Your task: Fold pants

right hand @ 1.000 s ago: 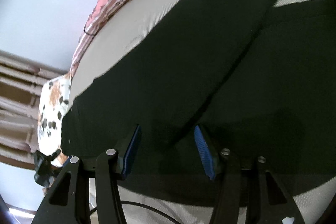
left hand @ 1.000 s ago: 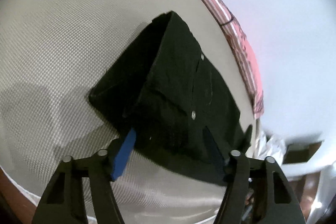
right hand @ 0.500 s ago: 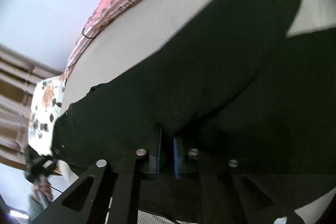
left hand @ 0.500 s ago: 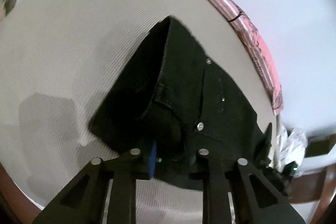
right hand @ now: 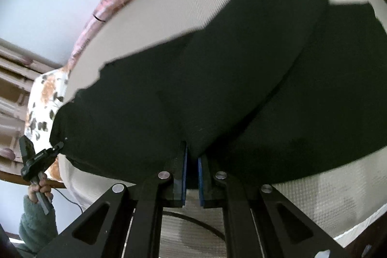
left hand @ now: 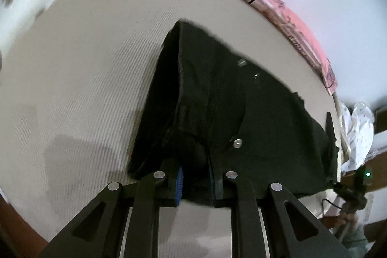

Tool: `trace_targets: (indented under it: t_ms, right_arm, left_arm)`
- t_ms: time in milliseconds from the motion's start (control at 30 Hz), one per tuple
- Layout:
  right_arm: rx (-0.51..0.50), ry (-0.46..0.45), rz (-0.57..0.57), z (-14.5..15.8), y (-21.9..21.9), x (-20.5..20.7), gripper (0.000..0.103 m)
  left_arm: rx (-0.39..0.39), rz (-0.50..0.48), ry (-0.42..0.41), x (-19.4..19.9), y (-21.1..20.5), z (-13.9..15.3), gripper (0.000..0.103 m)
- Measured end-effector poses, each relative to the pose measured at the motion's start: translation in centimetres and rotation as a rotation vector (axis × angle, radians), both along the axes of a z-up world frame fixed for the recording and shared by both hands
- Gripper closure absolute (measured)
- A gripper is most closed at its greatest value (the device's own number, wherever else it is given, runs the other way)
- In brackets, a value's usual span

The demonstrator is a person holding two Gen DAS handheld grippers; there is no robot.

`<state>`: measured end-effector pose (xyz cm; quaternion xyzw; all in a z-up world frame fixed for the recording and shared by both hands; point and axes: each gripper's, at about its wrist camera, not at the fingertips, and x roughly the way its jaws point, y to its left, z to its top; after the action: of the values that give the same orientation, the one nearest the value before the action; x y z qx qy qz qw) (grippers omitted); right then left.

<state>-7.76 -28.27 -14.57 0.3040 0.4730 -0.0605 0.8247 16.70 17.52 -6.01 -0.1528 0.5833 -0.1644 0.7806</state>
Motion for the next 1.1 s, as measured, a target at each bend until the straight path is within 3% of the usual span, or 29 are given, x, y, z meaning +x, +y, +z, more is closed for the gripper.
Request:
trace_targets:
  t_ms: [100, 400, 500, 567, 633, 767, 867, 1000, 1100]
  right_arm:
    - [0.025, 0.036, -0.012, -1.0, -0.2, 0.1, 0.097]
    - [0.005, 0.035, 0.002, -1.2, -0.1, 0.1, 0.095]
    - [0.042, 0.026, 0.009, -1.2, -0.3, 0.1, 0.087]
    - [0.060, 0.011, 0.016, -0.9, -0.5, -0.2, 0.065]
    - [0.049, -0.007, 0.002, -0.2, -0.9, -0.6, 0.049]
    - [0.048, -0.081, -0.029, 1.4, -3.4, -2.0, 0.050]
    - [0.054, -0.126, -0.093, 2.0, -6.5, -2.8, 0.050]
    - [0.089, -0.178, -0.186, 2.0, -11.5, -2.9, 0.050]
    - [0.082, -0.193, -0.231, 2.2, -15.1, -2.1, 0.053]
  left_arm:
    - [0.013, -0.012, -0.005, -0.8, 0.2, -0.3, 0.085]
    - [0.193, -0.080, -0.088, -1.5, -2.2, -0.5, 0.077]
    - [0.193, -0.059, -0.079, -1.6, -2.3, -0.5, 0.073]
    - [0.190, -0.043, -0.070, -1.7, -1.9, -0.1, 0.066]
    - [0.216, -0.036, -0.085, -2.0, -1.6, 0.6, 0.043]
    - [0.324, -0.021, -0.157, -3.6, -0.7, 2.6, 0.038]
    - [0.355, -0.019, -0.257, -5.2, -1.5, 4.7, 0.038]
    - [0.328, -0.148, -0.369, -7.7, -6.5, 6.4, 0.038]
    - [0.278, -0.283, -0.382, -9.1, -11.8, 6.0, 0.038]
